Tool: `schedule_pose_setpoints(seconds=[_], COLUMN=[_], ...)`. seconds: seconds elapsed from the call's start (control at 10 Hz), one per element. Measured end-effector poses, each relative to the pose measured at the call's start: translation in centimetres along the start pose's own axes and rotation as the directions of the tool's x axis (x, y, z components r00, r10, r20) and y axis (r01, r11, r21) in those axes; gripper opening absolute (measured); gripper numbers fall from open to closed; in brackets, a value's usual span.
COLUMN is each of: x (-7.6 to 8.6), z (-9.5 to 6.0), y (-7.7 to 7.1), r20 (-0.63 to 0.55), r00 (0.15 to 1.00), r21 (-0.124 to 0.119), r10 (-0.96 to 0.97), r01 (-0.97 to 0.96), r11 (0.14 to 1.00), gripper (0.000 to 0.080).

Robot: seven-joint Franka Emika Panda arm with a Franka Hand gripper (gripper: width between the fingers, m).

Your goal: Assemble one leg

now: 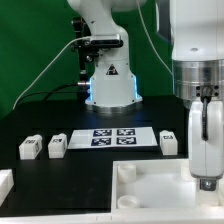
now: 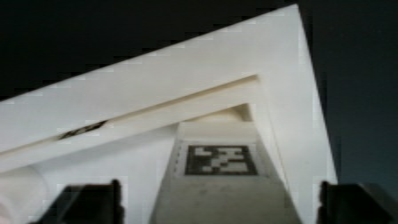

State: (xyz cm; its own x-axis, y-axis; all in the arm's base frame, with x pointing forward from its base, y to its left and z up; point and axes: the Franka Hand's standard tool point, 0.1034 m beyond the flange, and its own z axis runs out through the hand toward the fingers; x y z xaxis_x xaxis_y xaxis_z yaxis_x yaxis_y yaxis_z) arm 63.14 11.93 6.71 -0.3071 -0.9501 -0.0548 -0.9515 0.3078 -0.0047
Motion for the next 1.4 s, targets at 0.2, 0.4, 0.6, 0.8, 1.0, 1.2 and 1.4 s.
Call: schedule_pose_setpoints(seconds=[0.2,0.4,0.6,0.8,1.0,1.2,1.4], x=[0.0,-0.1,-1.0,-1.9,-1.9,-1.9,-1.9], z=[0.0,0.0,-1.4,-2.7,-2.5,-2.5,-2.5], y=[0.0,0.1,1.3,2.0,2.2,2.2,2.2], r20=[0.0,0.0,0.018,0.032,0.029,0.028,0.028], r00=[1.0,1.0,1.0,0.999,0.999,0.999,0.999], r21=[-0.001,0.0,0.016,0.02,0.013,0.012,0.012], r10=[-0.001,-0.003,-0.015,-0.027,-0.031,-0.031,-0.032], r01=[0.001,0.003,0.015,0.027,0.03,0.031,0.032], r11=[1.0,1.0,1.0,0.999,0.999,0.999,0.999], gripper=[0.0621,0.0647,0.0649,0.0649,0.0649,0.0649,0.0649])
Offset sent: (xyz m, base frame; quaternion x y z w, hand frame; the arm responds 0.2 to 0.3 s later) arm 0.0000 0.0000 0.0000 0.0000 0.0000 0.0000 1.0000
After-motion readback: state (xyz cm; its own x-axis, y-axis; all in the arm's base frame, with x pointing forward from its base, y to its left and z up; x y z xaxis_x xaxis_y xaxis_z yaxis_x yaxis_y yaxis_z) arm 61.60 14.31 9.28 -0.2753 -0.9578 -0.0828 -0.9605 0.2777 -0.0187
